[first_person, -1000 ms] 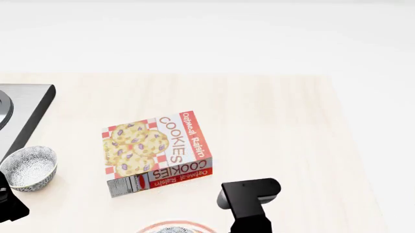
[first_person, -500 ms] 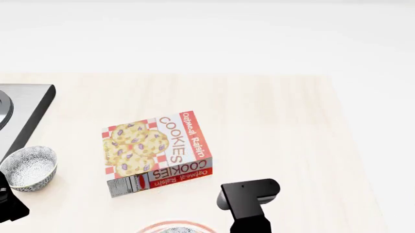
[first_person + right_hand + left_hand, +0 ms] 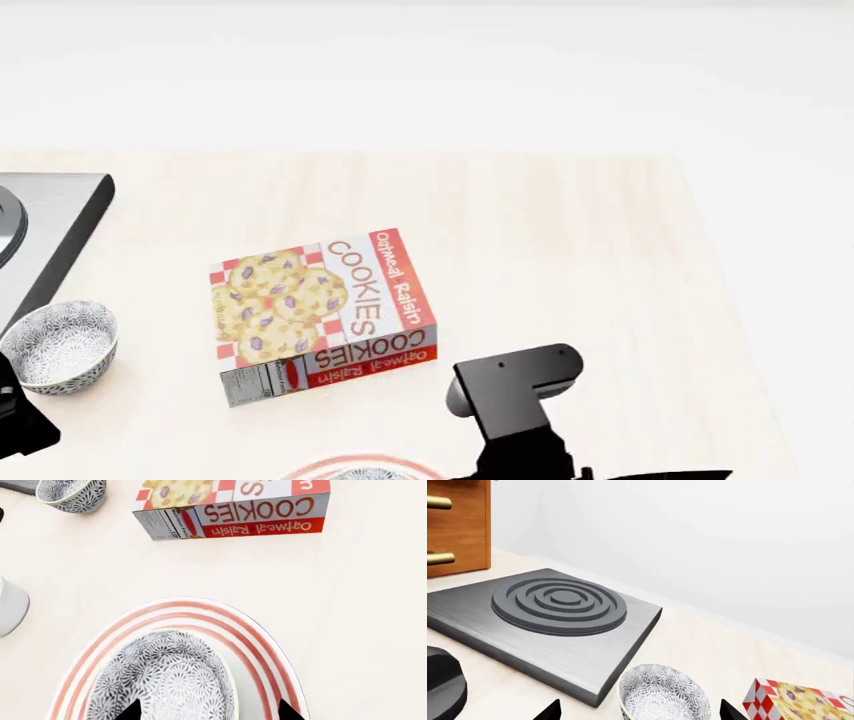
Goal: Pick the akita bowl next to the plate and place it on the plate.
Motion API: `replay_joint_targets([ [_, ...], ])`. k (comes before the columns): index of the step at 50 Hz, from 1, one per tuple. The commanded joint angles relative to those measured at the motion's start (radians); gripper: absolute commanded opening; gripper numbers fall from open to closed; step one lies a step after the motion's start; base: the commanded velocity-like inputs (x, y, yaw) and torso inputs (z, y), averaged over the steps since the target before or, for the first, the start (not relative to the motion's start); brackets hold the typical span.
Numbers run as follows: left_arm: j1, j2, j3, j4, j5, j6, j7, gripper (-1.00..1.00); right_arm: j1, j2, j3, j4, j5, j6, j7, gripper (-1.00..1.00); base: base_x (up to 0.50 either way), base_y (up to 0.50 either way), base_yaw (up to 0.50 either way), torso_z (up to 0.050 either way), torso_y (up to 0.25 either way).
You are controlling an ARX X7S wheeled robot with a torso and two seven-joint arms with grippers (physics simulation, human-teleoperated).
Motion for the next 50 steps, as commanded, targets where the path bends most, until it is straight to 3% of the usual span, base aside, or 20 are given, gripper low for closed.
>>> replay_joint_targets([
  [1,0.002,-0.002,0.001,0.002,-0.003,0.001,-0.002,1.0,0.031,0.031,0.062,-0.096,0.123,0.069,0.13,1.0,0.0,0.0,0.0,0.0,0.0],
  [11,0.003,-0.003,0.003,-0.001,-0.004,0.004,-0.002,1.0,0.045,0.073,0.126,-0.18,0.255,0.088,0.263,1.0,0.0,0.0,0.0,0.0,0.0],
  [18,0.002,-0.004,0.004,0.001,-0.007,0.002,-0.005,1.0,0.015,0.09,0.149,-0.236,0.245,0.047,0.264,1.0,0.0,0.0,0.0,0.0,0.0],
  [36,-0.005,-0.006,0.008,-0.011,-0.01,0.007,-0.003,1.0,-0.228,0.136,0.198,-0.496,-0.102,-0.243,0.221,1.0,0.0,0.0,0.0,0.0,0.0],
  [50,-0.003,-0.007,0.011,-0.013,-0.006,0.014,-0.007,1.0,-0.396,0.144,0.179,-0.519,-0.348,-0.441,0.199,1.0,0.0,0.0,0.0,0.0,0.0],
])
